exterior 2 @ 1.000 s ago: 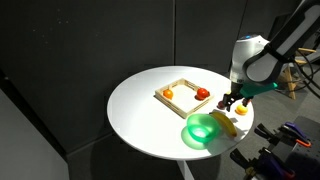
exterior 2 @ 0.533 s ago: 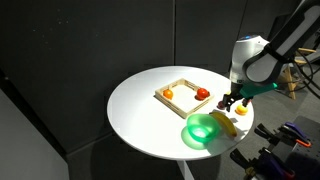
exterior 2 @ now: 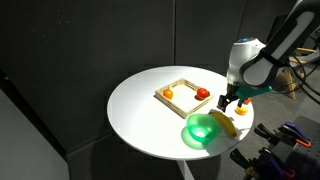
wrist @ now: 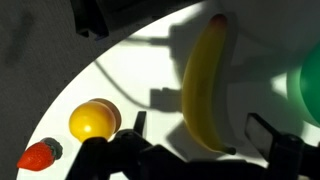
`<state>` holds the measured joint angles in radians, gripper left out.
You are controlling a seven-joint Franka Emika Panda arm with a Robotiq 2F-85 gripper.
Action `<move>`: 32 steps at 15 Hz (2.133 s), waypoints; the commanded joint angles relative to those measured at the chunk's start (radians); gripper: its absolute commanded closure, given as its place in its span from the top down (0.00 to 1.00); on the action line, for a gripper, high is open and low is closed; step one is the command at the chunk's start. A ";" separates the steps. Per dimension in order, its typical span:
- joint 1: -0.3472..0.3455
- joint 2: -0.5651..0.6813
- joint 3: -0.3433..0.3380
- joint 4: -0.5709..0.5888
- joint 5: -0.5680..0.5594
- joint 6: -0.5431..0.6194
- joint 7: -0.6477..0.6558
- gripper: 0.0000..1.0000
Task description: Put the banana in the crate
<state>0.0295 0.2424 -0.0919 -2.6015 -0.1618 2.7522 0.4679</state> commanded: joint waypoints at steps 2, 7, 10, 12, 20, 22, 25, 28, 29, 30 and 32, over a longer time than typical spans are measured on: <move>0.029 0.056 -0.017 0.022 0.037 0.077 -0.015 1.00; 0.034 0.104 -0.021 0.029 0.100 0.119 -0.035 1.00; 0.027 0.127 -0.018 0.030 0.137 0.146 -0.058 1.00; 0.020 0.142 -0.012 0.030 0.161 0.171 -0.081 1.00; 0.004 0.201 0.004 0.039 0.234 0.234 -0.165 1.00; 0.002 0.217 0.006 0.046 0.242 0.238 -0.173 1.00; 0.002 0.241 0.005 0.060 0.244 0.241 -0.180 1.00; 0.002 0.260 0.004 0.073 0.245 0.239 -0.181 1.00; 0.002 0.265 0.004 0.077 0.245 0.238 -0.181 1.00; 0.004 0.270 0.002 0.081 0.245 0.238 -0.180 1.00; 0.006 0.277 0.001 0.087 0.245 0.236 -0.180 0.75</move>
<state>0.0477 0.5043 -0.1002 -2.5331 0.0522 2.9839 0.3284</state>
